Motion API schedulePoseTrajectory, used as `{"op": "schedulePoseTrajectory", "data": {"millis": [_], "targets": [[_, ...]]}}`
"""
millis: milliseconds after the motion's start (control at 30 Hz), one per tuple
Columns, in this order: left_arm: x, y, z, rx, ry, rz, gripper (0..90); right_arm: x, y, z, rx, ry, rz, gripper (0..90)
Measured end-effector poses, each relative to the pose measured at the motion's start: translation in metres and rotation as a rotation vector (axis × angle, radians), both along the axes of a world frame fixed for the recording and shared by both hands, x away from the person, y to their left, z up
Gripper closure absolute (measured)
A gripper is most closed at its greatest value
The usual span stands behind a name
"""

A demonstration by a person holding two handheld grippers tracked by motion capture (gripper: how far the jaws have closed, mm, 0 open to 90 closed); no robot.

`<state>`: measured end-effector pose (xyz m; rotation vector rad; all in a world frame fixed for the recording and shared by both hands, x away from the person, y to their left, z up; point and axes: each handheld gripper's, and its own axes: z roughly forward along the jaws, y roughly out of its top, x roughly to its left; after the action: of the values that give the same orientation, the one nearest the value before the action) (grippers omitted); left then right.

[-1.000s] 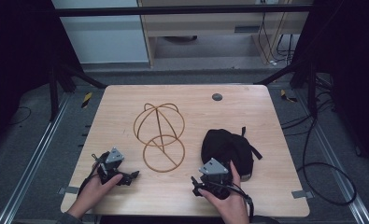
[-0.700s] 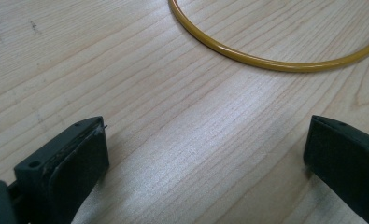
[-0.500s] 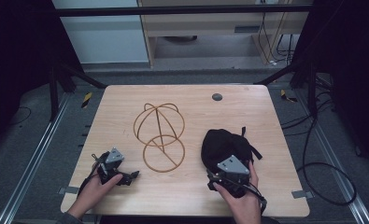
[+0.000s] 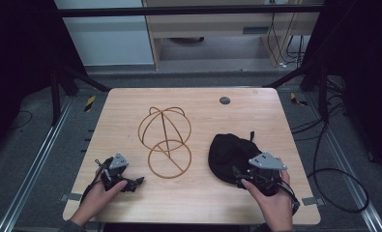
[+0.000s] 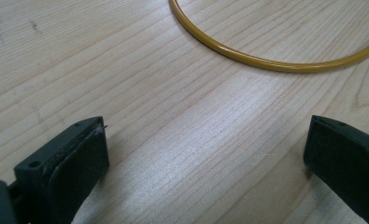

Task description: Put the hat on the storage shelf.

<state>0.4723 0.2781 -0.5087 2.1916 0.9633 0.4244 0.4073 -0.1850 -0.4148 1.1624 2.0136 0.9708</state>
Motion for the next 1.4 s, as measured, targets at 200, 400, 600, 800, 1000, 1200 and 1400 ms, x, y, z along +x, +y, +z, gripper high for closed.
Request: {"op": "schedulePoseTrajectory", "data": {"millis": [200,400,600,800,1000,1200,1400], "targets": [[0.000,0.000,0.000,0.000,0.001,0.001,0.0,0.014,-0.006,0.012,-0.058,0.078,0.027,11.6],[0.000,0.000,0.000,0.001,0.001,0.001,0.0,0.034,-0.010,0.027,-0.092,0.226,0.079,15.2],[0.000,0.000,0.000,0.001,0.001,0.001,0.0,0.050,-0.009,0.038,-0.145,0.280,0.108,17.8],[0.000,0.000,0.000,0.001,0.001,0.000,0.0,0.064,0.004,0.040,-0.163,0.310,0.164,23.2],[0.000,0.000,0.000,0.001,0.001,0.001,0.0,0.079,0.010,0.037,-0.203,0.356,0.170,24.0],[0.000,0.000,0.000,0.001,0.001,0.001,0.0,0.088,0.015,0.036,-0.221,0.370,0.187,32.4],[0.000,0.000,0.000,0.001,0.001,0.000,0.0,0.097,0.019,0.035,-0.254,0.396,0.194,35.9]]}}
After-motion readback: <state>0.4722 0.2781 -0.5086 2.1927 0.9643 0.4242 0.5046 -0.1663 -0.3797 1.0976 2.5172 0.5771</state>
